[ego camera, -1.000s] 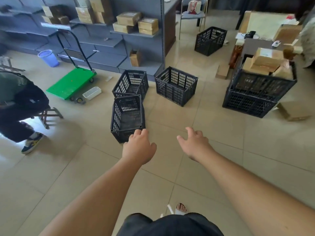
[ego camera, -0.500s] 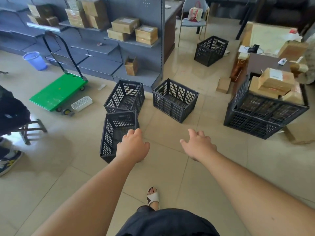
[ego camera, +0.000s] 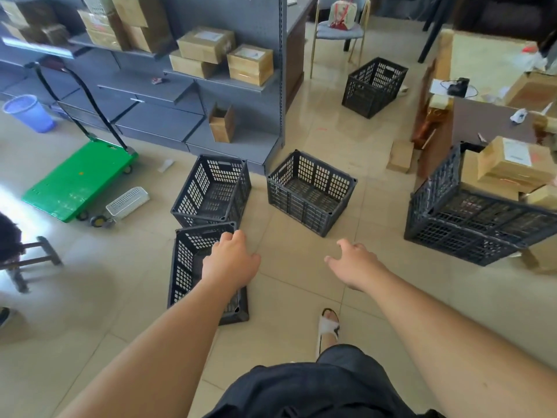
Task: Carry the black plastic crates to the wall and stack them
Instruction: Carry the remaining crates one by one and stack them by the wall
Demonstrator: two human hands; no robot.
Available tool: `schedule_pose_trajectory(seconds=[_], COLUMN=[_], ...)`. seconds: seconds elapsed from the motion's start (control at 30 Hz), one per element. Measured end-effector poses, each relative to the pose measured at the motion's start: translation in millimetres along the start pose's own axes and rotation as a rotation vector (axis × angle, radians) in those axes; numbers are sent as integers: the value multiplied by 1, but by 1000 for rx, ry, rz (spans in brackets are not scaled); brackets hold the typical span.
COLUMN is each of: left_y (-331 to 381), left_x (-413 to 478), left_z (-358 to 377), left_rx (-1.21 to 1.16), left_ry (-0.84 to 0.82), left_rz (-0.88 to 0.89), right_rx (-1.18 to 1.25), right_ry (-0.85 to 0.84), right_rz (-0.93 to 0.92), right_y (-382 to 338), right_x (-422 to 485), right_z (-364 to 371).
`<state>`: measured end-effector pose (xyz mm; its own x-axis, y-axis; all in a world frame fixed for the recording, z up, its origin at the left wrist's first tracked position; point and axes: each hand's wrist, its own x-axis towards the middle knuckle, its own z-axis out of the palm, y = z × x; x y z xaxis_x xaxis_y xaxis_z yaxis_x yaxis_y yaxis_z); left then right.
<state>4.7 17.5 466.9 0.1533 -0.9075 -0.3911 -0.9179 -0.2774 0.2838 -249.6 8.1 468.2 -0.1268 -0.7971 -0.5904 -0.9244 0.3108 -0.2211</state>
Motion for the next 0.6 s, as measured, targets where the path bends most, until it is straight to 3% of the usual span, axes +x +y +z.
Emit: schedule_pose_trajectory(seconds=[0.17,0.37,0.6], left_y=[15,23,0], left_x=[76,136,180], left_z=[-14,-36,-42], left_rx=[-48,-158,-265], left_ry=[14,32,58], left_rz=[-66,-279,-462], right_rx=[-19,-142,-318], right_ry=[-11,-58,-123], right_rz=[-69,-194,-391], right_y=[-28,-77,-176], right_x=[92,185,252], right_z=[-43,-106,-124])
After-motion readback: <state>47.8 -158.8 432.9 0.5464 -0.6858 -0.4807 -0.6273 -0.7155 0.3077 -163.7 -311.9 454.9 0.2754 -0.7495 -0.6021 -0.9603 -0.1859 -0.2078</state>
